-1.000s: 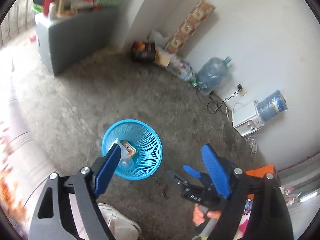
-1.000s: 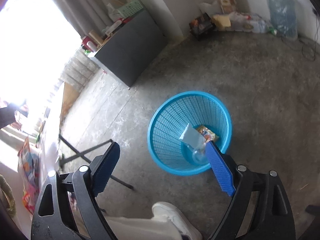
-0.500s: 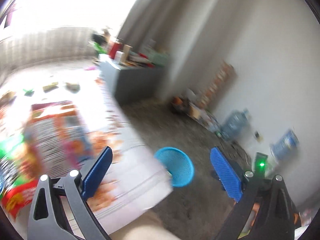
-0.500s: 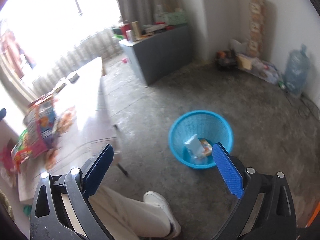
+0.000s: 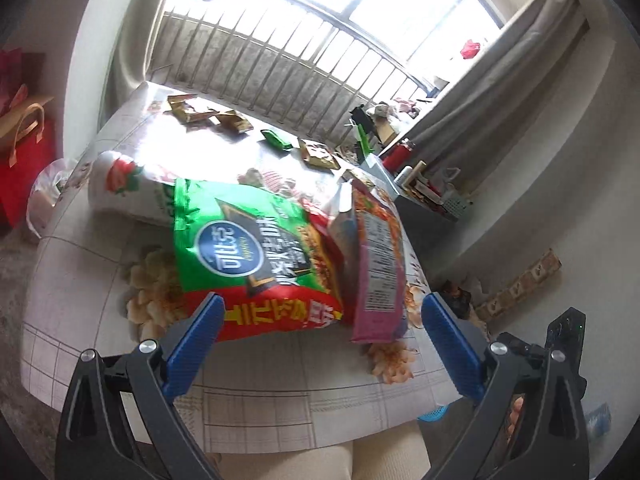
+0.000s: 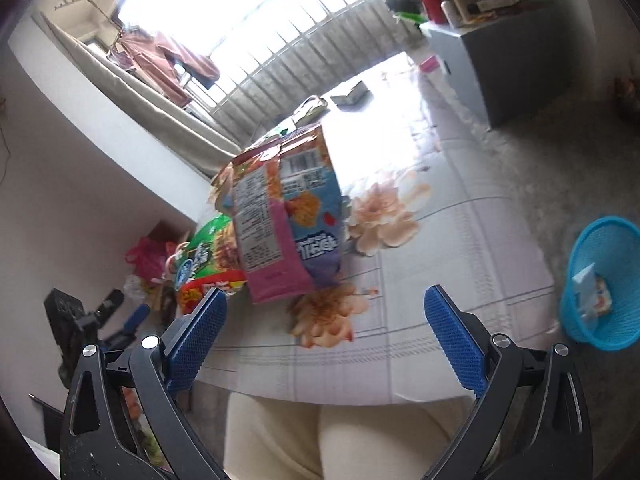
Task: Collect trash
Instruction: 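Grasp the green snack bag with the left gripper while the right gripper grasps a pink snack bag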
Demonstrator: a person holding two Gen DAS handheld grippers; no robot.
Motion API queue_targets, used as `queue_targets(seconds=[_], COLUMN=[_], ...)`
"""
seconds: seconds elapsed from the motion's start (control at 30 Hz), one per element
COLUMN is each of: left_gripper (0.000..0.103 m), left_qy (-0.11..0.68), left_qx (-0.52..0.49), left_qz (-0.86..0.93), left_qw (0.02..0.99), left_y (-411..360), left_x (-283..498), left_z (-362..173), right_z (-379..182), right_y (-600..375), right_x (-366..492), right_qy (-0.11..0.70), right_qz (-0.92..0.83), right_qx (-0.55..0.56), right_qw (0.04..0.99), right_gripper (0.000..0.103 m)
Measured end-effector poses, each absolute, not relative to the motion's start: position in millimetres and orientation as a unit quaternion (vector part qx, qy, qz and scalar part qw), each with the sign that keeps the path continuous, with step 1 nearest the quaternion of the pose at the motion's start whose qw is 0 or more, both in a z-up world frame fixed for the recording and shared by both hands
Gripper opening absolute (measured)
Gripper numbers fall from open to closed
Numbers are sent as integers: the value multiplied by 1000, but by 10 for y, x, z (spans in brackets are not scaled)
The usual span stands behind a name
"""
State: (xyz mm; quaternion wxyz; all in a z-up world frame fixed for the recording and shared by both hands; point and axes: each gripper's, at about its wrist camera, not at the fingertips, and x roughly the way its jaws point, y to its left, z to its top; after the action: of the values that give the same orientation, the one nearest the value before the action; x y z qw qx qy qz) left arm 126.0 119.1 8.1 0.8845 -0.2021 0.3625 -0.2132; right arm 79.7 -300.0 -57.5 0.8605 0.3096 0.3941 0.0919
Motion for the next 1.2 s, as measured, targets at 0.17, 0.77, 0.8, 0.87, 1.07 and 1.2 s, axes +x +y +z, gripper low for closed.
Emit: queue_targets(seconds=[0.17, 0.77, 0.8, 0.87, 1.07, 1.2], left_gripper=[96, 78, 77, 74, 55, 46], left_qy=[371, 433, 435, 435, 434, 430], left_qx=[-186, -400, -401, -401, -395, -374], left_qz=[-193, -233, -234, -239, -243, -246], left_qw=[889, 774, 771, 770, 773, 784], left_y=[1313, 1795, 1782, 1760, 1688, 1657], left_x=[1402, 1903, 1903, 1904, 1916, 1902], left_z=[-86, -788, -801, -807, -775, -725], right_z=[-661, -1113, -1119, -1109, -1121, -1130], right_y=[-2823, -3154, -3166, -3162, -3013, -2992], right_x=[1255, 2301, 2323, 2365, 2494, 2482], right_qy=[403, 389, 384, 382, 410, 414], right_qz=[129, 233, 238, 245, 265, 269], right_qx=[355, 475, 483, 487, 468, 472], right_qw=[834, 754, 750, 746, 737, 730], right_gripper=[94, 93, 93, 93, 80, 67])
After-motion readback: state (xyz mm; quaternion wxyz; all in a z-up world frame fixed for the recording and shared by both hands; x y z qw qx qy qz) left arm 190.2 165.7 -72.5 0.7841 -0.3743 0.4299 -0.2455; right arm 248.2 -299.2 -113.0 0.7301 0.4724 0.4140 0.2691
